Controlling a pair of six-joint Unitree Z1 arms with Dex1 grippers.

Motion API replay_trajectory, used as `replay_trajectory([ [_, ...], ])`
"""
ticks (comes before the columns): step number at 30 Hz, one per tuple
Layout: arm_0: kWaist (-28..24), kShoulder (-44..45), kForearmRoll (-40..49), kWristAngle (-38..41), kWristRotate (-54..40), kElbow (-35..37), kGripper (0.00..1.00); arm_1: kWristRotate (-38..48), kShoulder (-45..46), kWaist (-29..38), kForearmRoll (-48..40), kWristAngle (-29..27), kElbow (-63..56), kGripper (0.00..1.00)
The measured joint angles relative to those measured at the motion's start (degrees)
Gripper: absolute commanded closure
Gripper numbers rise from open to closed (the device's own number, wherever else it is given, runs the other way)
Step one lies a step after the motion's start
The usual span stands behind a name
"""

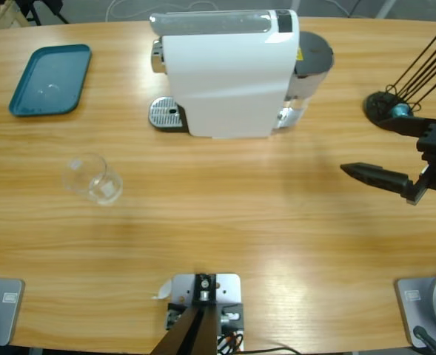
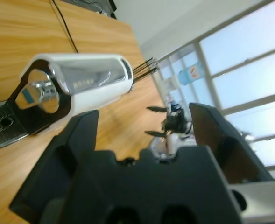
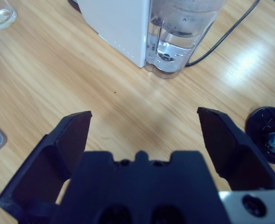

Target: Pour coffee

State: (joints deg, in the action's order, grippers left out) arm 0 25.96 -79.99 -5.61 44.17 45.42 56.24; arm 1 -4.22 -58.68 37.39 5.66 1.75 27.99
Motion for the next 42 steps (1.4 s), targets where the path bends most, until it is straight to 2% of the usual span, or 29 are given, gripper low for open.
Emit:
replay_trajectory([
  [5,-1.6,-4.3,-4.8,1.3,5.1,0.0,0.161,0.0,0.3,0.0,0.0,0.0,0.0,0.000],
  [10,-1.8,-8.8,-9.2,6.2,8.2,-0.2,0.161,0.0,1.0,0.0,0.0,0.0,0.0,0.000],
  [27,-3.0,-15.5,-18.8,9.7,9.9,-5.6,0.161,0.0,1.3,0.0,0.0,0.0,0.0,0.000],
  [42,-3.5,-20.9,-26.0,10.7,11.0,-5.9,0.171,0.0,1.3,0.0,0.0,0.0,0.0,0.000],
])
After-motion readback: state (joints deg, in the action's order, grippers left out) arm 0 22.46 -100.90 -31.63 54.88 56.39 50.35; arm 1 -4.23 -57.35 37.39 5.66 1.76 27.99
